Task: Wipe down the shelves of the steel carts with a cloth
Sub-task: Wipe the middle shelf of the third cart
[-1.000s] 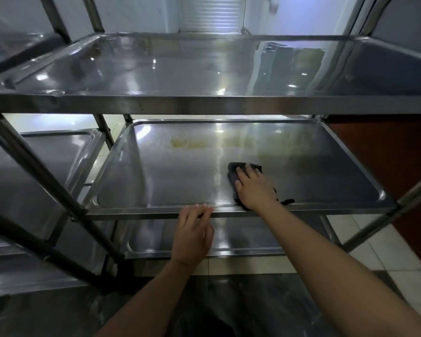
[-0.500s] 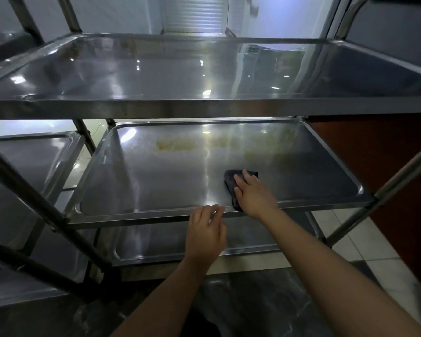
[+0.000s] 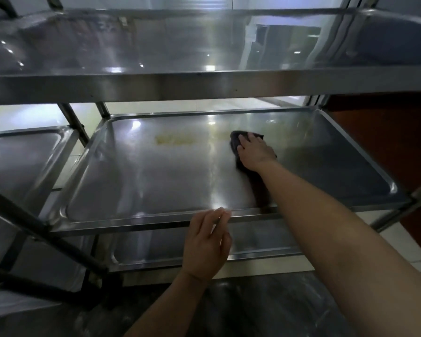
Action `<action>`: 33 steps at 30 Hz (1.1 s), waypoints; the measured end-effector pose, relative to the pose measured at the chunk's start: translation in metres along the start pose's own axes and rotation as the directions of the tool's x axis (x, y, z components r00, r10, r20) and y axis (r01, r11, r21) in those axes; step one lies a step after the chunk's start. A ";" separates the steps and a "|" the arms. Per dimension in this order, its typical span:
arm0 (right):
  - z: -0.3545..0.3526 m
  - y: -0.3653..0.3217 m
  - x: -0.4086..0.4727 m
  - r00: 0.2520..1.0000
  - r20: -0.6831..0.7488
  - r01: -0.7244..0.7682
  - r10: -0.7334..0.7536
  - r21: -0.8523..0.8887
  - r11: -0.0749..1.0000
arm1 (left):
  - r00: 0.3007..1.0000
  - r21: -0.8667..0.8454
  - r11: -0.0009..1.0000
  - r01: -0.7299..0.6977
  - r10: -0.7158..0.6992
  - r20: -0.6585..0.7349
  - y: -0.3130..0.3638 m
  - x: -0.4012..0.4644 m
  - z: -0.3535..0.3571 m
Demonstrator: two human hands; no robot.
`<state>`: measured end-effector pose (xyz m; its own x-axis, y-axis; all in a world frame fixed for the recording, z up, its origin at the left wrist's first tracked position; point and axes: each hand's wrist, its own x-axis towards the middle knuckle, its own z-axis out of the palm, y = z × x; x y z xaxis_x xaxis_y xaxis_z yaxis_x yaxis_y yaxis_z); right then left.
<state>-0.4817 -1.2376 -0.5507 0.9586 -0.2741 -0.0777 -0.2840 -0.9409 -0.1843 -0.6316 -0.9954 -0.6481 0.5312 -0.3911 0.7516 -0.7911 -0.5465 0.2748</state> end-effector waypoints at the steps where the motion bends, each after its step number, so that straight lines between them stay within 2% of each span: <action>1: 0.000 0.004 0.001 1.000 -0.001 0.000 0.000 0.002 1.000 | 1.000 0.002 1.000 -0.007 0.007 0.003 -0.002 0.000 -0.002; 6: -0.002 0.034 -0.013 0.997 -0.018 -0.079 0.079 -0.003 0.997 | 1.000 0.017 1.000 0.005 -0.005 0.027 -0.003 -0.006 -0.009; 11: 0.005 0.038 -0.060 0.998 0.026 -0.055 0.056 -0.018 0.998 | 0.997 0.025 1.000 0.012 -0.014 0.077 -0.002 -0.010 -0.019; 15: 0.008 0.037 -0.126 1.000 -0.002 -0.014 0.014 -0.027 1.000 | 0.990 0.045 0.995 0.087 -0.091 0.103 0.015 -0.003 -0.032; 20: 0.004 0.044 -0.181 0.999 0.009 0.050 -0.049 -0.053 0.997 | 0.972 -0.034 0.971 0.235 -0.234 0.030 0.042 0.002 -0.027; 22: -0.001 0.052 -0.189 0.997 0.007 0.071 -0.071 -0.078 0.994 | 0.976 -0.072 0.975 0.212 -0.206 0.075 0.061 0.009 -0.017; 24: -0.007 0.064 -0.192 0.999 -0.005 0.041 -0.042 -0.086 0.995 | 0.976 -0.087 0.984 0.156 -0.140 0.165 0.080 0.015 -0.003; 26: -0.009 0.076 -0.190 1.000 -0.009 0.003 -0.004 -0.085 0.996 | 0.966 -0.071 0.986 0.154 -0.135 0.220 0.090 0.015 0.011; 33: -0.011 0.079 -0.156 0.999 0.033 0.015 -0.012 -0.069 0.997 | 0.989 -0.075 0.995 0.067 -0.056 0.138 0.076 0.011 0.026</action>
<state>-0.6531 -1.2714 -0.5420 0.9607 -0.2556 -0.1082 -0.2676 -0.9564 -0.1173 -0.6780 -1.0605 -0.6344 0.6114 -0.4585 0.6450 -0.7744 -0.5145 0.3683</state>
